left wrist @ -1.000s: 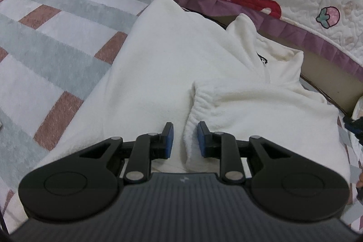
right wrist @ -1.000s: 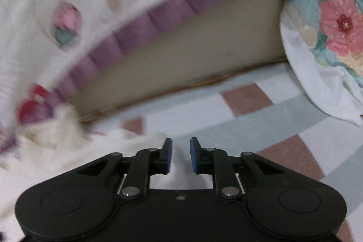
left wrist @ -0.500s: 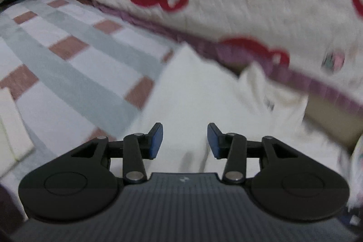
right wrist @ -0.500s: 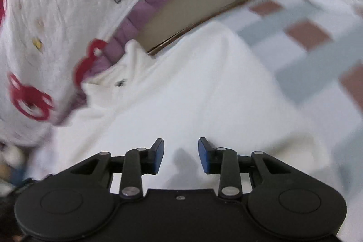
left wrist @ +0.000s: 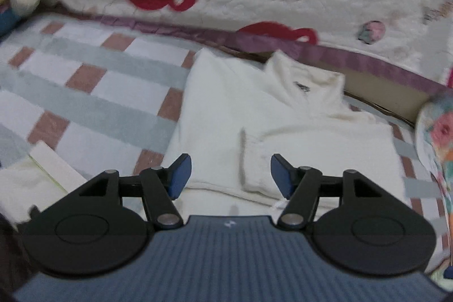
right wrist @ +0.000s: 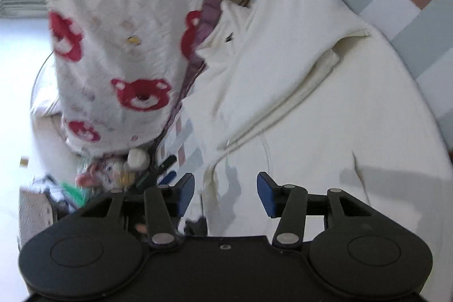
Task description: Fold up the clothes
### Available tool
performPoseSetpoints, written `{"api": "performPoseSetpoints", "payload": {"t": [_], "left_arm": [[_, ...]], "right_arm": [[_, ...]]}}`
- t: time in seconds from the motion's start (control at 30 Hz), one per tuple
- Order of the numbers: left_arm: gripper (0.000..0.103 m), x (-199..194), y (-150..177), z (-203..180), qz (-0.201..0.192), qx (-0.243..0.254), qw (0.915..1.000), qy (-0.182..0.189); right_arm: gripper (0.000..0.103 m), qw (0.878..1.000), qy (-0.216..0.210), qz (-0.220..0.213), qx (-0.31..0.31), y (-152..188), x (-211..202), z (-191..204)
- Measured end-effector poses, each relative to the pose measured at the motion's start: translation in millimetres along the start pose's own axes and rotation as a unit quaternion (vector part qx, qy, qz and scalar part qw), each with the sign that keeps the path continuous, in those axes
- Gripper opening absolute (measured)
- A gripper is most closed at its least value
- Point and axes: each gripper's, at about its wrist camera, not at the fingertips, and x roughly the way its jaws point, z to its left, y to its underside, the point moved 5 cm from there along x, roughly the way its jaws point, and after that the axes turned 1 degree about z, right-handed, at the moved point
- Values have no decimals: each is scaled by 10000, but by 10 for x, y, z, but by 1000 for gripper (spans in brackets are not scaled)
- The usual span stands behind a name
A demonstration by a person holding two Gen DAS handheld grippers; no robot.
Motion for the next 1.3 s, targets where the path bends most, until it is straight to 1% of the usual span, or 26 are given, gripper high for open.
{"api": "performPoseSetpoints", "payload": {"t": [0.03,0.07,0.1,0.17,0.2,0.23,0.27,0.3,0.37,0.43,0.5,0.53,0.6,0.67,0.7,0.77,0.8,0.83,0.93,1.0,1.1,1.13,1.17,1.23,1.27,1.3], "left_arm": [[65,-97,-12,-72,-31,168,9998,100],[68,-181,-6,-160,11,343,9990,272],[68,-240,21,-246,121,475,9975,504],[68,-337,111,-410,405,655,9914,1060],[68,-367,176,-471,548,675,9873,1326],[68,-383,250,-497,643,630,9848,1485],[68,-400,324,-522,738,585,9819,1644],[68,-412,397,-540,825,556,9797,1737],[68,-439,534,-554,874,767,9803,1597],[68,-541,658,-604,895,1134,9745,1716],[68,-667,754,-662,1004,1489,9642,1949],[68,-756,809,-713,1097,1721,9557,2122],[69,-933,909,-830,1287,2230,9348,2447],[75,-1139,1024,-960,1332,2859,9126,2603],[77,-1218,1074,-1002,1332,3091,9049,2603],[79,-1309,1194,-1054,1442,3477,8915,2521],[79,-1314,1239,-1054,1513,3571,8883,2461],[80,-1317,1279,-1049,1578,3634,8863,2399],[81,-1294,1306,-990,1690,3651,8868,2272],[82,-1278,1324,-951,1765,3662,8871,2187],[88,-1256,1351,-892,1876,3677,8873,2059],[93,-1249,1359,-872,1913,3682,8873,2016],[99,-1227,1365,-849,1963,3655,8884,1966],[103,-1111,1354,-785,2132,3422,8967,1826],[103,-1072,1338,-770,2193,3289,9014,1766],[103,-1044,1312,-776,2160,3199,9065,1713]], "right_arm": [[55,9999,-71,88,42,65,-90,11],[55,9989,191,88,-413,155,-90,58],[55,9952,453,87,-867,242,-91,106],[55,9794,973,85,-1767,410,-98,204],[55,9671,1233,86,-2224,491,-98,259],[55,9478,1521,99,-2799,568,-52,357],[55,9200,1823,80,-3467,647,-13,478],[55,8971,2001,-10,-3939,694,21,583],[55,8728,1950,-385,-4458,759,30,786],[56,8474,1864,-739,-4917,823,35,987],[55,8712,1319,-736,-4671,792,13,1063],[55,8818,1044,-734,-4541,776,1,1103],[55,9001,492,-727,-4267,743,-30,1184],[55,9148,-62,-717,-3975,708,-66,1266],[55,9198,-315,-698,-3848,697,-81,1307],[55,9137,-393,-441,-4020,811,-30,1361],[55,9116,-327,-390,-4080,830,-10,1353],[55,9093,-261,-338,-4139,850,10,1346],[55,9023,-69,-180,-4308,905,68,1320],[55,9035,-71,24,-4285,912,82,1278],[55,9006,-548,528,-4279,992,65,1329],[55,8992,-704,680,-4265,1021,65,1357],[55,8977,-757,706,-4282,1036,99,1409],[55,8944,-845,756,-4327,1067,169,1508],[55,8888,-723,756,-4462,1094,219,1521],[55,8834,-581,773,-4585,1117,272,1523]]}}
